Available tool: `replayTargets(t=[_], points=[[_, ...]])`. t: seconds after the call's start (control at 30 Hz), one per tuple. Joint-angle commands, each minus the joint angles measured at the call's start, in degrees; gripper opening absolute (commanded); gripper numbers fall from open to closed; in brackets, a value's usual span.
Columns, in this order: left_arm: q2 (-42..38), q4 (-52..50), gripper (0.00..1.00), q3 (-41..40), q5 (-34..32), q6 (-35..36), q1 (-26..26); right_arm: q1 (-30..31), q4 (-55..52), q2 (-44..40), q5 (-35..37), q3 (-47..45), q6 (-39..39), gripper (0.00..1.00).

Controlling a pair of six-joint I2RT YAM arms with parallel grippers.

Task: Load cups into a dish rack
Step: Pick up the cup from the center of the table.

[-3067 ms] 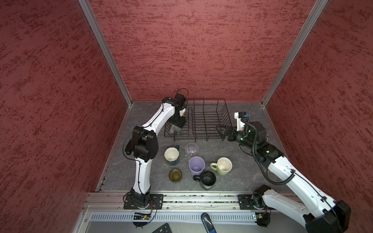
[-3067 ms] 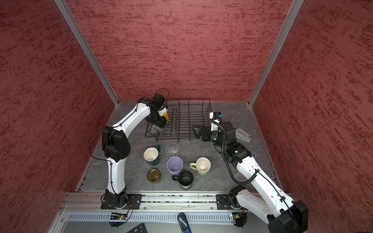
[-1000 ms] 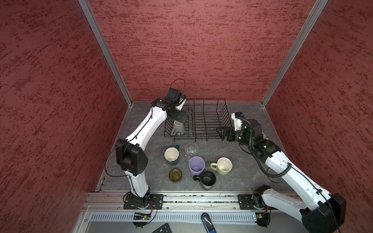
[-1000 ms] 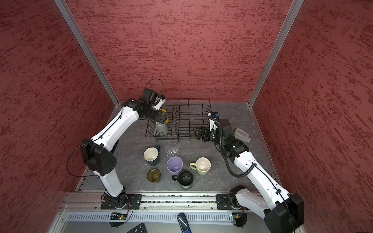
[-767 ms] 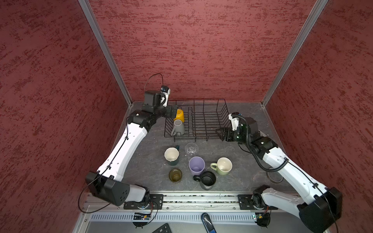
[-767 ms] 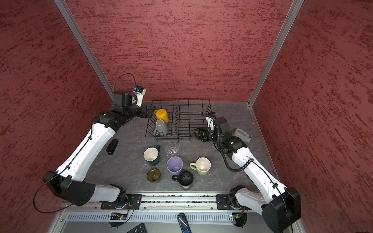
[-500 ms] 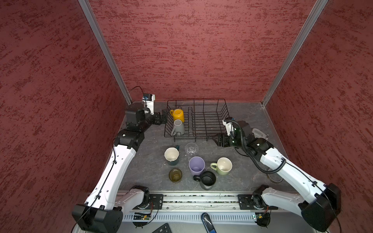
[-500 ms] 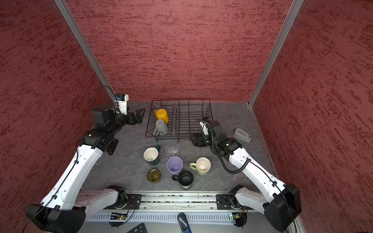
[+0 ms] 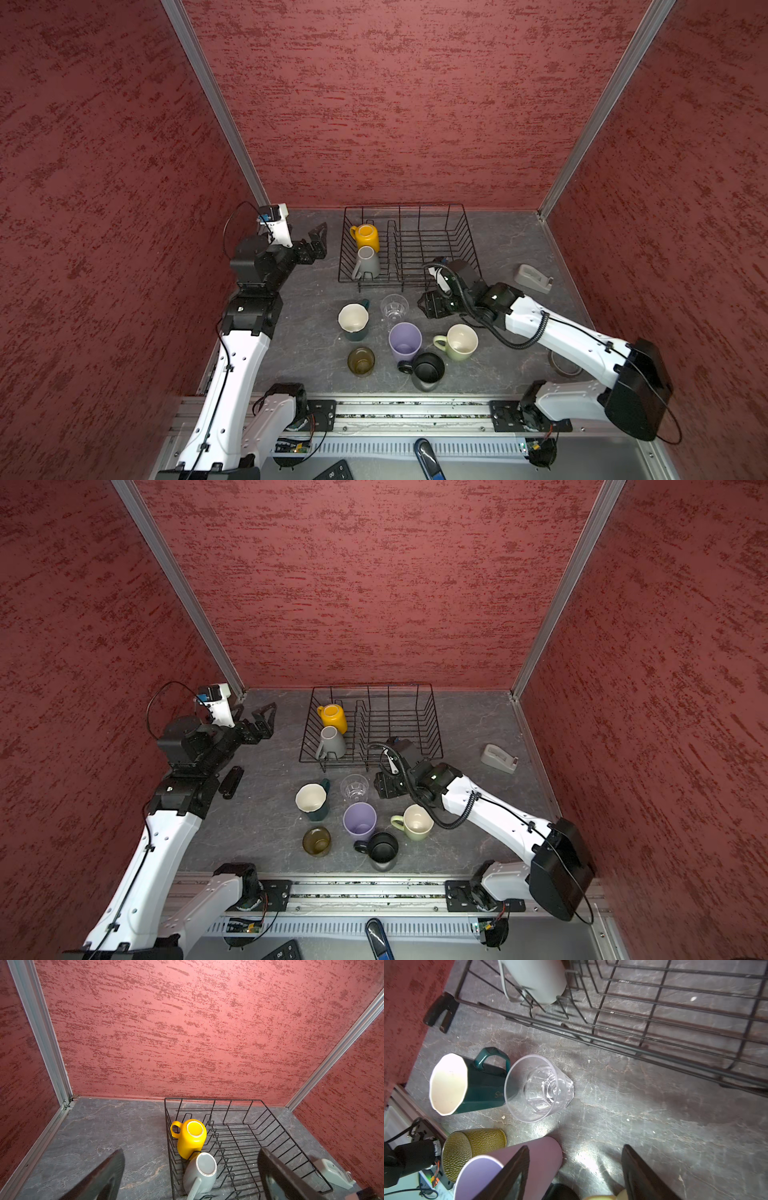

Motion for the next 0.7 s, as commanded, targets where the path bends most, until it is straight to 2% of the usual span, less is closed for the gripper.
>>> replayTargets(t=[0.0,0.3,0.67], points=[[-0.84,1.62,1.0,-0.58,2.21,-2.28,1.07,1.54,0.29,2.53,2.76,3.0,0.77,0.7],[-1.99,2.05,1.0,-0.91,2.68,-2.36,2.03,3.3,2.23,12.07,2.67,7.87,0.65,0.68],[-2.25,2.35,1.0,-1.25,4.16,-3.46,3.35,4.05,4.95,19.58,4.64,9.84,0.34,0.61]])
